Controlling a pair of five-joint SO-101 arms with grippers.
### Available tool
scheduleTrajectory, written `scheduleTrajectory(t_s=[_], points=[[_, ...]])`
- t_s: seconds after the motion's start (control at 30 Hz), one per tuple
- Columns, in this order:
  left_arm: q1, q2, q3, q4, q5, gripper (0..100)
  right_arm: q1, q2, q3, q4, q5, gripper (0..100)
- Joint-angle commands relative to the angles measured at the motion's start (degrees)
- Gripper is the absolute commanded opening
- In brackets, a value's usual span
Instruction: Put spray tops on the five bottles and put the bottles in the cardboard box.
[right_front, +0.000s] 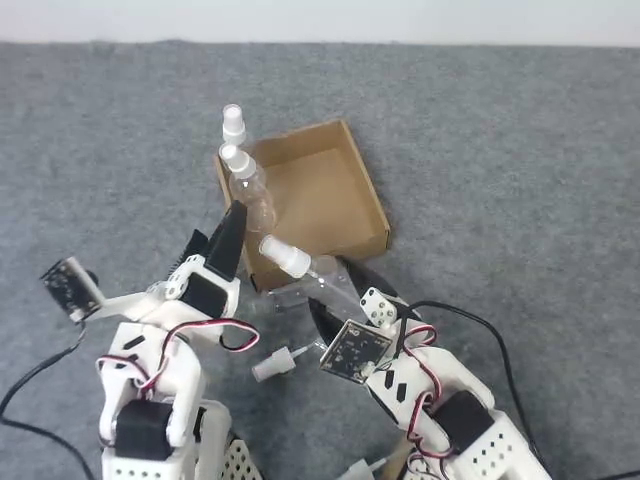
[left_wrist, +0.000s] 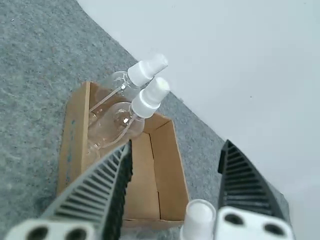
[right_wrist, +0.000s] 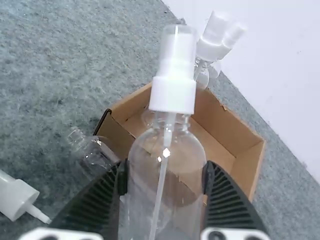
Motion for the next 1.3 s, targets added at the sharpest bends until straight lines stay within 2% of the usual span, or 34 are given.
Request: scheduleTrajectory(t_s=[0.0, 0.23, 0.37, 0.57, 0.73, 1.03, 1.27], points=[[-0.09, -1.05, -1.71, -2.46, 0.53, 26, 0.84, -1.10, 0.18, -1.19, -3.60, 10.5], [-0.09, -1.05, 2.07, -7.30, 0.53, 26, 5.67, -1.36, 0.35, -7.25, -12.57, 10.6], [0.35, -1.05, 5.14, -11.43, 0.53, 26, 4.53, -1.36, -0.09, -7.25, -15.74, 10.6], [0.97, -1.05, 8.75, -16.44, 0.26, 26, 1.01, -1.36, 0.26, -7.25, -15.82, 10.2], [6.86, -0.97, 10.33, -16.44, 0.09, 26, 0.48, -1.36, 0.35, -7.25, -15.82, 10.2], [8.79, -0.97, 10.95, -16.26, 0.09, 26, 0.48, -1.36, 0.44, -6.81, -15.82, 10.2], [14.95, -0.97, 10.86, -12.22, -2.64, 26, 0.75, -1.36, 0.53, -6.73, -15.74, 10.2]])
